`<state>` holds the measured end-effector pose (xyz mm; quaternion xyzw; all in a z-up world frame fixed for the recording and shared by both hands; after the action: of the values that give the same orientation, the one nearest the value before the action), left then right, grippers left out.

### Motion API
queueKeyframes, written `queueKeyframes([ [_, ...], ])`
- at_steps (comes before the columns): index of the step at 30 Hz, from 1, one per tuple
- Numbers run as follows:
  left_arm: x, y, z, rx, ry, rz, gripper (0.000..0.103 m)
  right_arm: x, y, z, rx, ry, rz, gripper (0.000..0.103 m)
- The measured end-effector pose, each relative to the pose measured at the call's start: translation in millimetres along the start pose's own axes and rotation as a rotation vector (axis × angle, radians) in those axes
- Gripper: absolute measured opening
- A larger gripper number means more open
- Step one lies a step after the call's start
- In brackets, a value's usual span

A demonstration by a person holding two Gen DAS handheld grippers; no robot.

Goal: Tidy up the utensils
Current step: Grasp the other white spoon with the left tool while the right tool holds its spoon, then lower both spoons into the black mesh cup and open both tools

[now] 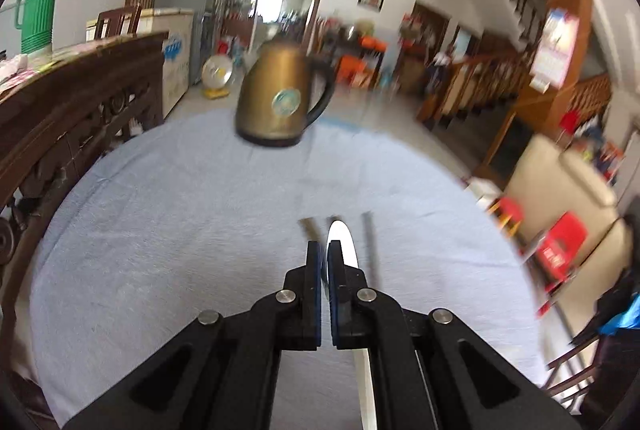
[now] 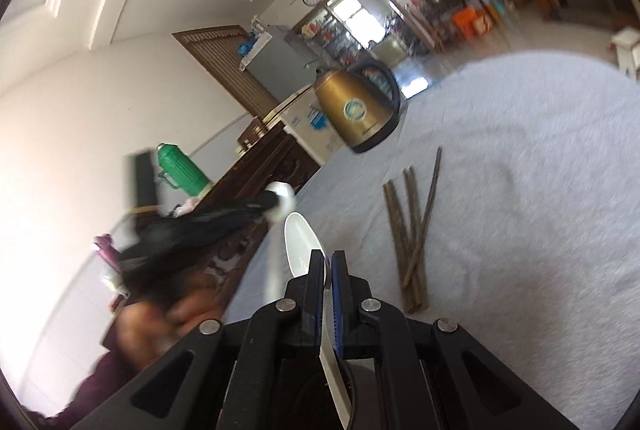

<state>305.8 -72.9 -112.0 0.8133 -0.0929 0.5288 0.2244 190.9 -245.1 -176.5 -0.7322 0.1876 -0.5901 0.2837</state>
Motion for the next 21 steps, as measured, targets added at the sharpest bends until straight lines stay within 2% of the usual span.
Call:
queueKeyframes([
  [4, -9, 24, -33, -0.042, 0.048, -0.047, 0.003, -4, -1, -7, -0.033, 0.032, -0.036, 0.005],
  [10, -37, 37, -44, 0.007, 0.094, -0.069, 0.003, -8, 1, -21, -0.059, 0.035, -0.024, 0.005],
  [16, -67, 47, -49, 0.081, 0.128, 0.044, 0.003, -7, -1, -37, -0.058, 0.039, -0.035, 0.005],
  [21, -82, 53, -57, 0.096, 0.125, 0.091, 0.003, -6, 4, -52, -0.058, 0.037, -0.005, 0.005],
])
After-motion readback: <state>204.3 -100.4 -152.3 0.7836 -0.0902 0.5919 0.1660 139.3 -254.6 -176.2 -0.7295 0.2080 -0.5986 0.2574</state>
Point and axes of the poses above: each gripper's, at about its wrist camera, not at the fingertips, and z roughly the way its jaws point, y to its right, x to its top, the point moved 6 cm from there along z, roughly the way its jaws point, and after that the axes turned 15 degrees about y, right-handed, at the moved point
